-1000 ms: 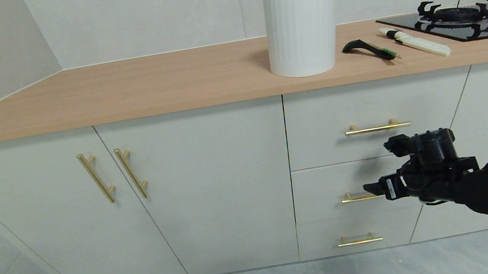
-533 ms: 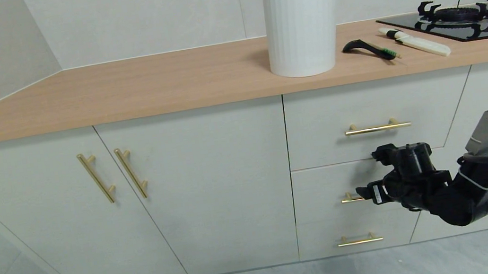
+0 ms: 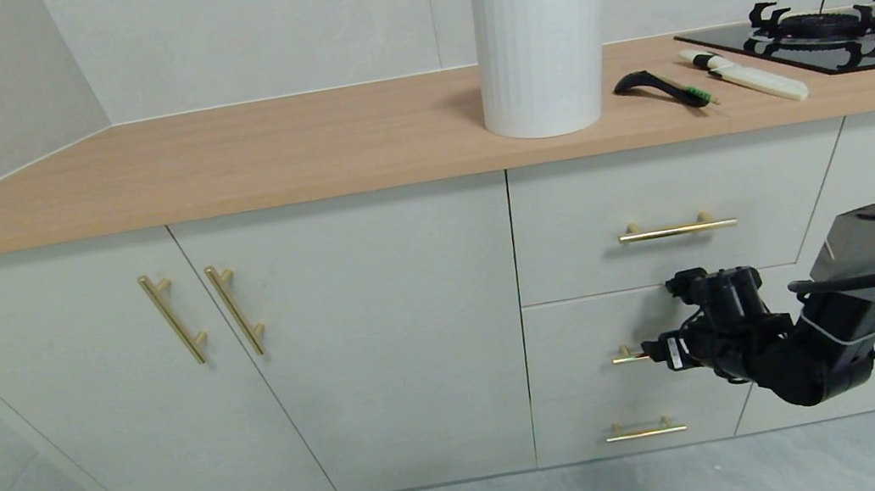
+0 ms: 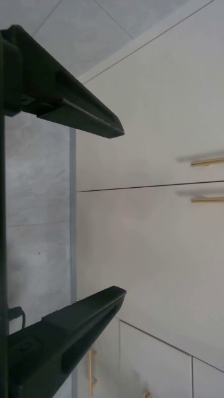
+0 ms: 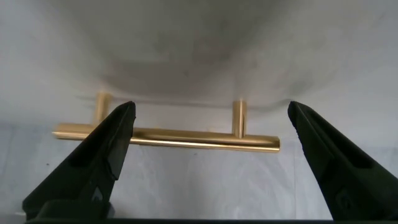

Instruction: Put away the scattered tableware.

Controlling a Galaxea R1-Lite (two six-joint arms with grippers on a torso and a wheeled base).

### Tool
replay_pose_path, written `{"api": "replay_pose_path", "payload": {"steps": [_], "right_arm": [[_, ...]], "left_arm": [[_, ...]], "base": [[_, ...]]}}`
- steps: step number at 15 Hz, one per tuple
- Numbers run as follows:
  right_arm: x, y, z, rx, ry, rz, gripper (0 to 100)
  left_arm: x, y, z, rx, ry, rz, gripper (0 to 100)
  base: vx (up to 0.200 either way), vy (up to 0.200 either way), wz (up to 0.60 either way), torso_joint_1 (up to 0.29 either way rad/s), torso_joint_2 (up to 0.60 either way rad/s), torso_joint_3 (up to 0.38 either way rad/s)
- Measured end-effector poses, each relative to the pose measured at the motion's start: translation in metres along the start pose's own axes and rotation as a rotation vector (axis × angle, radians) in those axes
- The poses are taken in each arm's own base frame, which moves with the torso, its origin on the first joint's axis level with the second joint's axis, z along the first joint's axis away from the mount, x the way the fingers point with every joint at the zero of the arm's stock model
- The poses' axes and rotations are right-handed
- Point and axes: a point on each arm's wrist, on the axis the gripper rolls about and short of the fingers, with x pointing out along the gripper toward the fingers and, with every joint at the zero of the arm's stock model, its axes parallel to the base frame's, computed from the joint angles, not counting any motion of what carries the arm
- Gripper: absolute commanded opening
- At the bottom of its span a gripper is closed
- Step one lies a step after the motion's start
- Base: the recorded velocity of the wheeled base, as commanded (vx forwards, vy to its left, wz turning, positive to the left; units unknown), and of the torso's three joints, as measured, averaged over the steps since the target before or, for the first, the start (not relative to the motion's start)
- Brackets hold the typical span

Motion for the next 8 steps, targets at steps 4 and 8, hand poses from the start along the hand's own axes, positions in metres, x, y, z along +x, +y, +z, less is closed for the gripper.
{"api": "replay_pose_path", "payload": {"steps": [4,8], "right_arm": [[0.003,-0.001,-0.008,-0.009,0.036,-0.005,100],[0.002,-0.001,-0.013,-0.017,0.077,-0.007,100]], "left_arm": [[0.000,0.000,0.000,0.000,0.000,0.000,100],[0.000,0.000,0.000,0.000,0.000,0.000,100]], "base": [[0.000,0.000,0.00,0.000,0.00,0.000],[0.000,0.000,0.00,0.000,0.00,0.000]]}}
